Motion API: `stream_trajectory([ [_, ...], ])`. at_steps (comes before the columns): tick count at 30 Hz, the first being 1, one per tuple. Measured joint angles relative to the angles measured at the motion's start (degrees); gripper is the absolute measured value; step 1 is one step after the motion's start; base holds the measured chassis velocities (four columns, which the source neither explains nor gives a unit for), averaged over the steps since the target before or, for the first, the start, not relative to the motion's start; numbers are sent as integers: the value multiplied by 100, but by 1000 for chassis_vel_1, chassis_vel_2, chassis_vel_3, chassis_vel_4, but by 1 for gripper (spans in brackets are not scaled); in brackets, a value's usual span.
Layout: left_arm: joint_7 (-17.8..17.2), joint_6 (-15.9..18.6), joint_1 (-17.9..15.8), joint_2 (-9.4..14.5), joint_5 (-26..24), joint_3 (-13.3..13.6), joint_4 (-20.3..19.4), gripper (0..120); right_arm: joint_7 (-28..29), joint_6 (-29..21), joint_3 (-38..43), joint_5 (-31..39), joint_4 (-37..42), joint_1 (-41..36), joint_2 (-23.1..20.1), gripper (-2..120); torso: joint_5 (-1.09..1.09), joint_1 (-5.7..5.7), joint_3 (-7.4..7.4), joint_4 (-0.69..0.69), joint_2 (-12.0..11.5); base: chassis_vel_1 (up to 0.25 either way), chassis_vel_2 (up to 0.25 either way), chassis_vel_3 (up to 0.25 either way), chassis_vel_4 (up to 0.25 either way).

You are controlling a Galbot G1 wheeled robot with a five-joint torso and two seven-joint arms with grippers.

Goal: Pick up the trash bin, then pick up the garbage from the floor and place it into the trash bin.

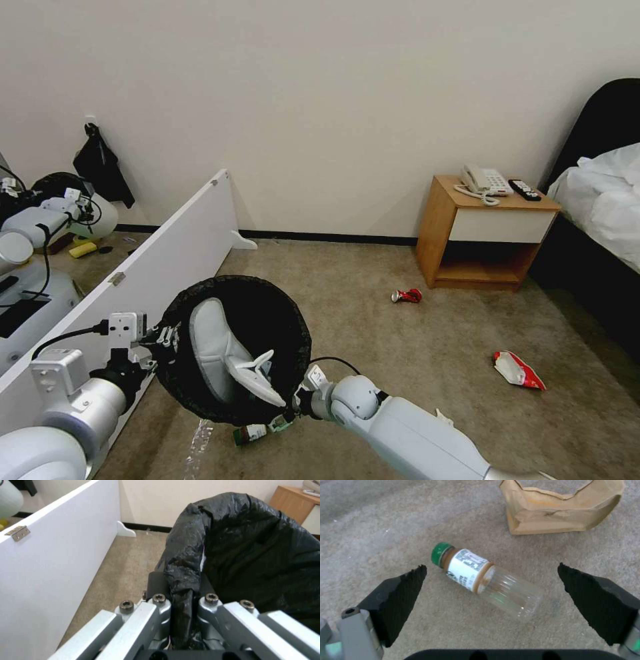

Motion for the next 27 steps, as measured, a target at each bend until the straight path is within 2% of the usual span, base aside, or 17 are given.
stream_trajectory([
  [19,-29,13,-16,-11,-16,3,2,4,-93,167,-34,-223,-586,129,130,100,0,0,0,0,0,0,0,0,0],
  [23,-29,14,-19,-5,-39,-72,26,4,-118,223,-47,-306,-698,138,173,100,0,0,0,0,-1,0,0,0,0],
  [27,-36,22,1,27,-131,-276,66,4,-147,273,-58,-355,-793,189,226,100,0,0,0,0,0,0,0,0,0],
])
